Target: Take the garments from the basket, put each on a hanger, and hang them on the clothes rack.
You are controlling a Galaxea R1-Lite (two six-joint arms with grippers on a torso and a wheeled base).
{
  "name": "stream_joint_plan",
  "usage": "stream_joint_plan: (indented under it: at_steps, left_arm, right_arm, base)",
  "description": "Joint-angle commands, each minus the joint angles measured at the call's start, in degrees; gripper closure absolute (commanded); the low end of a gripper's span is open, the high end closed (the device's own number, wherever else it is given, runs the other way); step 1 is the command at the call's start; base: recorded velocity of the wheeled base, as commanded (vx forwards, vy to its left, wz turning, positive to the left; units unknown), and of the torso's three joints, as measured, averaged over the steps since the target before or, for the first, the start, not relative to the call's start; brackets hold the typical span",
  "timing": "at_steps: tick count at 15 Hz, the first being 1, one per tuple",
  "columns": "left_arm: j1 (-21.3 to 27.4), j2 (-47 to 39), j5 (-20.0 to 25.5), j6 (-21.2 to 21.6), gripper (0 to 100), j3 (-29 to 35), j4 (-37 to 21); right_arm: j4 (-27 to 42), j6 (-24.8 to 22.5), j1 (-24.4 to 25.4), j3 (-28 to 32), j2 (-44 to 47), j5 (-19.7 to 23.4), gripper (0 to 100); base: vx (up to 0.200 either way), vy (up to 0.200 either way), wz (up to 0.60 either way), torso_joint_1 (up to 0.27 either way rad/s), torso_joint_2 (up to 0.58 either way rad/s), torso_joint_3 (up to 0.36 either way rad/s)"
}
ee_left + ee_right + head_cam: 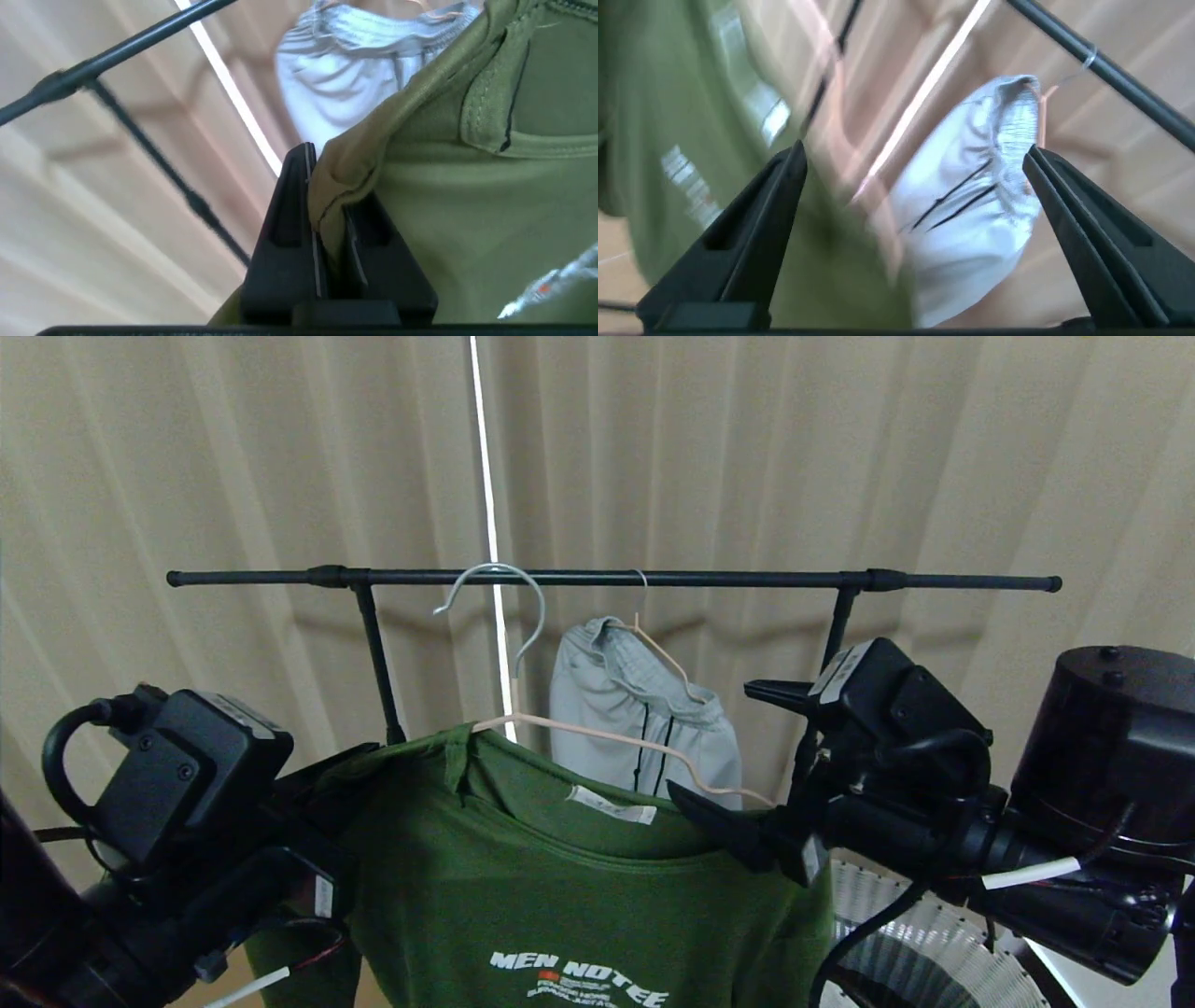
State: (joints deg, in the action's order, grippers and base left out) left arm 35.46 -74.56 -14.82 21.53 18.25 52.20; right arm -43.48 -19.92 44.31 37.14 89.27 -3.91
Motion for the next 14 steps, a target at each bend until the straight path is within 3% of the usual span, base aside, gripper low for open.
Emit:
stream_joint_plan:
  at_steps: [1,7,8,14]
  left_arm:
    - [0.48,-2.35,-0.03,0.36,100,1.26,0.01]
    - [3.03,-3.31,-0.29,0.27,100,2.58,0.01]
    - [3.03,-3.40,-0.29,0.27,100,2.76,0.01]
    - [3.91,-3.66,-0.29,0.27,100,2.84,0.09]
  right_arm:
    - [0.07,-0.03,0.07,1.62,1.87,-0.39,0]
    - [1.56,-0.03,0.16,2.85,3.01,-0.39,0]
    - [1.47,-0.03,0.16,2.85,3.01,-0.39,100]
    - [1.47,-0.03,0.60,3.02,2.84,-0.39,100]
  base:
    - [0.000,0.000,0.00,0.000,0.00,0.000]
    - [0.000,0.000,0.00,0.000,0.00,0.000]
    - [0.000,0.000,0.00,0.000,0.00,0.000]
    - [0.000,0.000,0.00,0.000,0.00,0.000]
